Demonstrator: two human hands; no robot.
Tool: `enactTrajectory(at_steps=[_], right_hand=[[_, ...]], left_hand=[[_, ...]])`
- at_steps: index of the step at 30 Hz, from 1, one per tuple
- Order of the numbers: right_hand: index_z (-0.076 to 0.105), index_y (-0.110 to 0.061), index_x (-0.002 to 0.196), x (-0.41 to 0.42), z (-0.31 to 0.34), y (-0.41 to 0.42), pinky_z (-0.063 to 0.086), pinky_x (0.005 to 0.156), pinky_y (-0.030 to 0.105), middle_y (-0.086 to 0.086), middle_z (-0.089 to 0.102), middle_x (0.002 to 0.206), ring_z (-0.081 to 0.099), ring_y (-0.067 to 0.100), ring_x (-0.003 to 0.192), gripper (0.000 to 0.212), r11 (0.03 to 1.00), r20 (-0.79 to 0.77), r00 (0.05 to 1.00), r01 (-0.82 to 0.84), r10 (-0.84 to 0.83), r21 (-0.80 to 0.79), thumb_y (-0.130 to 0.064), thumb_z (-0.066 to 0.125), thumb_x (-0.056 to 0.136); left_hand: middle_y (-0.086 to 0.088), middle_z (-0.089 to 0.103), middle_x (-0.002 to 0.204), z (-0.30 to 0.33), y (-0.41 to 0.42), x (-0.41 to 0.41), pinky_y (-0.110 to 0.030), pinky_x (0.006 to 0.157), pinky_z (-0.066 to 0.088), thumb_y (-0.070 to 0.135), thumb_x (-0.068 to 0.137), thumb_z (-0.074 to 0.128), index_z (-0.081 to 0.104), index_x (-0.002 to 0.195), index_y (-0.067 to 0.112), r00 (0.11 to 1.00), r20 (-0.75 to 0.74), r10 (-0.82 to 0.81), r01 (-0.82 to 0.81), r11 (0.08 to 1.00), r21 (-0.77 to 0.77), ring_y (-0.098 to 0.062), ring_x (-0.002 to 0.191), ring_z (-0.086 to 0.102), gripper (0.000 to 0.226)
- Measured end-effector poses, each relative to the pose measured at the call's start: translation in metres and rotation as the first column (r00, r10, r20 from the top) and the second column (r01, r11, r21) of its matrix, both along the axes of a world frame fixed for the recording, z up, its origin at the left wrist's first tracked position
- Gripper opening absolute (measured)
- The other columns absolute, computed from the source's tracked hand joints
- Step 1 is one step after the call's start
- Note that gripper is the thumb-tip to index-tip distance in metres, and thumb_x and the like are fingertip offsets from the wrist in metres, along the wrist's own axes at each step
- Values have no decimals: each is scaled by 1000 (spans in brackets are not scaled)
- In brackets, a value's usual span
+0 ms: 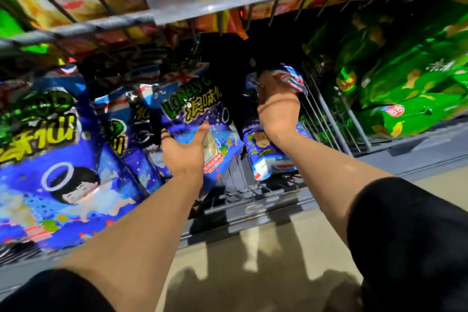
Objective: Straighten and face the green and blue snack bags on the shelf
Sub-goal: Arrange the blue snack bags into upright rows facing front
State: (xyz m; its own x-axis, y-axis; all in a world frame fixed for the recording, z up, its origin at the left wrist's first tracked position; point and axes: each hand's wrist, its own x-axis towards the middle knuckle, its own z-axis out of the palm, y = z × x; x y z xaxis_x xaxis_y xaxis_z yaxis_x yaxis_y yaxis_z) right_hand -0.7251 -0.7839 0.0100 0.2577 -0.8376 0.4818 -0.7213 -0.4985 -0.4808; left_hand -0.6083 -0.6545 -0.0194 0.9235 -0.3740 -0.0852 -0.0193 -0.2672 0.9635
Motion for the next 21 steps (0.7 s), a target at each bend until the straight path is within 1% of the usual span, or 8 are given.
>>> enactTrajectory(at_steps=[2, 6, 8, 10, 13, 17, 19, 21], right_hand=[[61, -13, 114, -13, 11, 14, 50, 76, 40, 16, 67, 99, 62, 35, 94, 34, 1000, -55, 998, 11, -11, -4, -4, 50, 84], [63, -6, 90, -38, 34, 56, 45, 63, 41, 17, 55, 90, 51, 36, 86, 19, 986, 133, 991, 50, -29, -159, -1, 48, 79], [60, -4, 82, -51, 44, 75, 43, 63, 42, 15, 53, 90, 46, 32, 84, 12, 980, 180, 983, 69, -35, -186, -2, 48, 79], [57, -4, 79, -67, 59, 89, 41, 67, 42, 15, 57, 91, 47, 32, 84, 7, 975, 216, 975, 88, -42, -206, -2, 51, 77], [55, -1, 78, -92, 92, 101, 43, 69, 45, 17, 58, 81, 51, 36, 81, 4, 970, 222, 975, 39, 16, -241, -4, 52, 77], [49, -4, 78, -121, 130, 104, 43, 66, 47, 14, 53, 69, 51, 36, 70, 9, 985, 264, 961, -38, 82, -166, -12, 47, 80], [48, -7, 81, -136, 147, 108, 43, 68, 47, 11, 52, 71, 50, 36, 70, 6, 993, 274, 958, -53, 81, -109, -12, 48, 83], [48, -7, 85, -151, 162, 111, 42, 69, 45, 12, 54, 74, 50, 34, 72, 3, 998, 272, 961, -42, 54, -51, -8, 50, 86]], left_hand=[[-7, 60, 106, 18, 8, -1, -35, 90, 47, 42, 69, 83, 52, 115, 5, 998, 1, -57, 57, 998, -3, -28, 102, 58, 67], [-9, 62, 117, 62, 33, -8, -34, 95, 44, 41, 66, 85, 54, 121, 5, 980, 118, -159, 157, 987, 20, -28, 110, 57, 73], [-7, 64, 113, 79, 50, -13, -35, 92, 44, 39, 67, 85, 57, 117, 8, 959, 181, -218, 213, 976, 48, -27, 108, 59, 66], [-2, 70, 104, 91, 69, -18, -38, 90, 50, 45, 60, 87, 61, 106, 13, 945, 167, -282, 283, 959, 18, -26, 99, 65, 61], [2, 74, 101, 92, 89, -20, -47, 89, 54, 58, 44, 84, 66, 104, 25, 929, 74, -363, 367, 930, -37, -23, 96, 69, 71], [-6, 74, 98, 108, 108, -27, -51, 87, 55, 37, 53, 89, 66, 98, 21, 909, -15, -417, 414, 905, -97, -29, 93, 70, 53], [-12, 72, 102, 116, 115, -29, -46, 87, 55, 15, 69, 85, 63, 102, 15, 908, -31, -418, 413, 904, -113, -30, 94, 69, 40], [-13, 71, 104, 121, 123, -26, -40, 83, 54, 10, 74, 81, 62, 107, 11, 907, -17, -420, 417, 903, -100, -27, 90, 67, 38]])
